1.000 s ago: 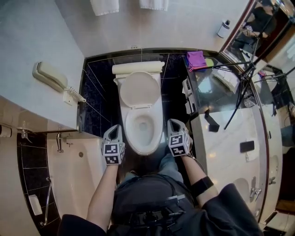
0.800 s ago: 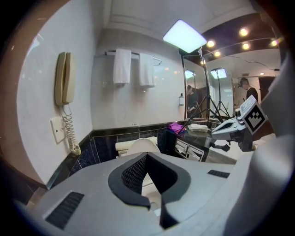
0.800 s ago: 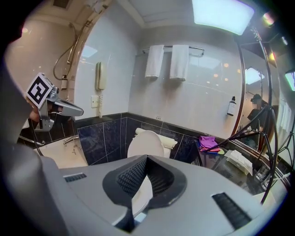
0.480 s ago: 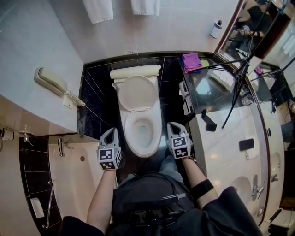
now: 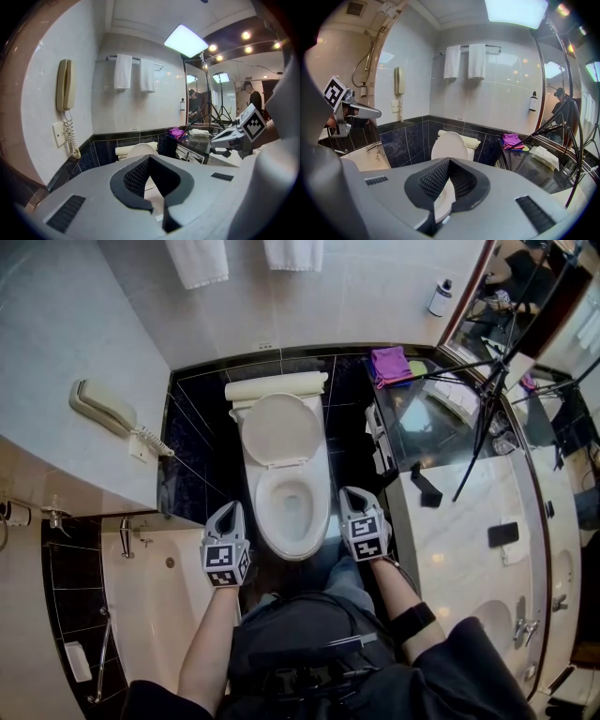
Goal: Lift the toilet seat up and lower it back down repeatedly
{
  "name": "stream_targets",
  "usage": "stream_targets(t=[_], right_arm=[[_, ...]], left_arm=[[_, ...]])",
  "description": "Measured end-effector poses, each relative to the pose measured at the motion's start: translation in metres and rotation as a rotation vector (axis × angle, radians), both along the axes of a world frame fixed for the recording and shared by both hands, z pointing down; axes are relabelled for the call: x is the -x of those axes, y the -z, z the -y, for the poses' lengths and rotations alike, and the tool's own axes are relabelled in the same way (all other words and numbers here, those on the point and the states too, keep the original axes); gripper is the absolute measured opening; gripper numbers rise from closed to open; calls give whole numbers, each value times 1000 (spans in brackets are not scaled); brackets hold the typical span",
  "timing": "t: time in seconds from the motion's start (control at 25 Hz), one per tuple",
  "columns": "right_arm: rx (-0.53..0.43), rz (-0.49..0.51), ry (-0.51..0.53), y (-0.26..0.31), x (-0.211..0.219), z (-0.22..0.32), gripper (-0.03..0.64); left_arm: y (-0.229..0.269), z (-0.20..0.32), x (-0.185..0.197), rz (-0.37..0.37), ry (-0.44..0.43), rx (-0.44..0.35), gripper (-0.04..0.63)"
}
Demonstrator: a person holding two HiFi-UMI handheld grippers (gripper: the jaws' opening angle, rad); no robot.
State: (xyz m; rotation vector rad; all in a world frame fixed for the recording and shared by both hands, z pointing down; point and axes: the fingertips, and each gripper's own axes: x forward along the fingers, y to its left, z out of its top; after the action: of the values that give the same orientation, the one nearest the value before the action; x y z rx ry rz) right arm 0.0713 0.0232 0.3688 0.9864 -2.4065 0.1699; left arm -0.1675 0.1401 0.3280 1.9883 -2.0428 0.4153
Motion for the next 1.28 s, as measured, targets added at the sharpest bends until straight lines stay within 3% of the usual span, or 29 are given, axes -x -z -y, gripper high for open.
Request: stream_targets(t=[0.48,0.64,0.8,1.28], right_arm=[[-22,-24,-18,0,4,26,23],[-14,-3,-1,-3,10,35,91],[66,64,-22,-18,8,41,153],[384,113,-179,-152,-35,30,166]], left_arm=[[-1,18,8,6,-3,-7,0],[-4,26,9,4,1,-15,0],[-12,32,2,13,-15,-13,0],[-95,54,-32,14,-93,96,0]])
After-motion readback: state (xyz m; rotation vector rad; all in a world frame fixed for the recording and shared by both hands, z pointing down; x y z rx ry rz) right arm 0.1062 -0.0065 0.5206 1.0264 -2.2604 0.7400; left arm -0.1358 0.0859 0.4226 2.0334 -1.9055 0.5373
